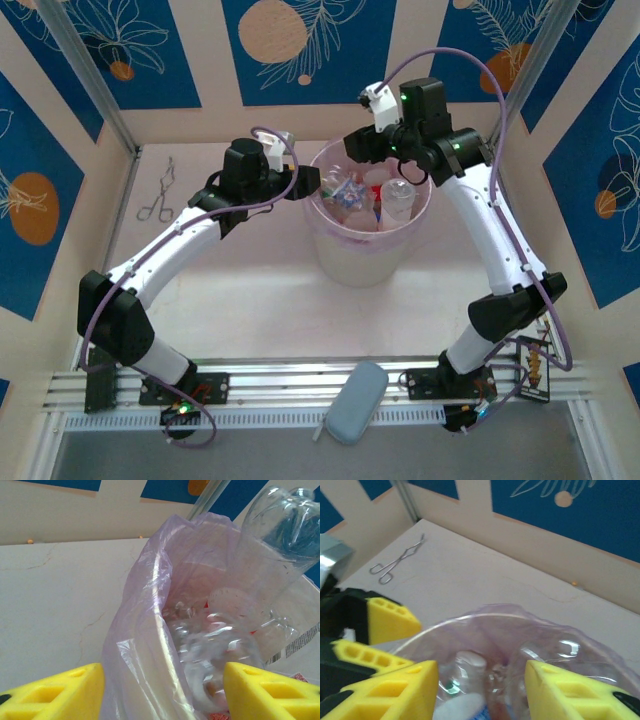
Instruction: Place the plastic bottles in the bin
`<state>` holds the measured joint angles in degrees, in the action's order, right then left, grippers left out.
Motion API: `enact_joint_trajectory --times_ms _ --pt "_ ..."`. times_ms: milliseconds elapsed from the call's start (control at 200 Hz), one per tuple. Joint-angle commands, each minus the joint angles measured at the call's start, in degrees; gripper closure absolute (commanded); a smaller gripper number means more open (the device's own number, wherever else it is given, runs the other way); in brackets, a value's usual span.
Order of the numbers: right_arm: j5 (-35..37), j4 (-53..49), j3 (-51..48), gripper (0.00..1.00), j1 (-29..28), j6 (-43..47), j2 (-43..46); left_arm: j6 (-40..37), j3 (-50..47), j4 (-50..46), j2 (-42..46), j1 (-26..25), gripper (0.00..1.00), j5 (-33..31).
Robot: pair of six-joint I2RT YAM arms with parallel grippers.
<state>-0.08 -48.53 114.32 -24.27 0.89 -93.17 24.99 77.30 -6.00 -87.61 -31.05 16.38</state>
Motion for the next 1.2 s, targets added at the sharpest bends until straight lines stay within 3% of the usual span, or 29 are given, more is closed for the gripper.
enact_joint_trajectory --times_ms 0,290,480,640,810,945,1195 --pt "-0.64 -6.71 2.92 0.48 -1.86 0.76 -0.1 -0.13 0.62 -0.37 0.94 -0.39 0.36 -0.28" --pt "8.04 -8.31 5.25 0.41 -0.31 -3.34 2.89 -0.5 0.75 -0.7 2.88 -0.06 0.33 -0.74" --pt "12.18 -10.22 -5.08 0.43 4.85 -10.94 11.66 -2.33 0.62 -2.35 6.29 1.35 0.25 -2.41" --pt "11.12 -11.47 -16.29 0.48 10.97 -15.52 21.32 -4.84 -0.31 -5.88 10.78 4.07 0.09 -3.87" --pt "3.02 -10.91 -27.36 0.53 18.49 -18.98 29.75 -7.41 -4.93 -11.15 16.69 6.41 0.04 -7.13" --pt "6.59 -11.23 -34.79 0.54 24.08 -19.7 33.45 -10.88 -10.42 -17.33 21.52 7.22 0.0 -14.49" --pt "8.11 5.2 -56.66 0.47 30.69 -19.96 38.62 -14.81 -24.07 -19.01 28.28 9.54 0.0 -34.14"
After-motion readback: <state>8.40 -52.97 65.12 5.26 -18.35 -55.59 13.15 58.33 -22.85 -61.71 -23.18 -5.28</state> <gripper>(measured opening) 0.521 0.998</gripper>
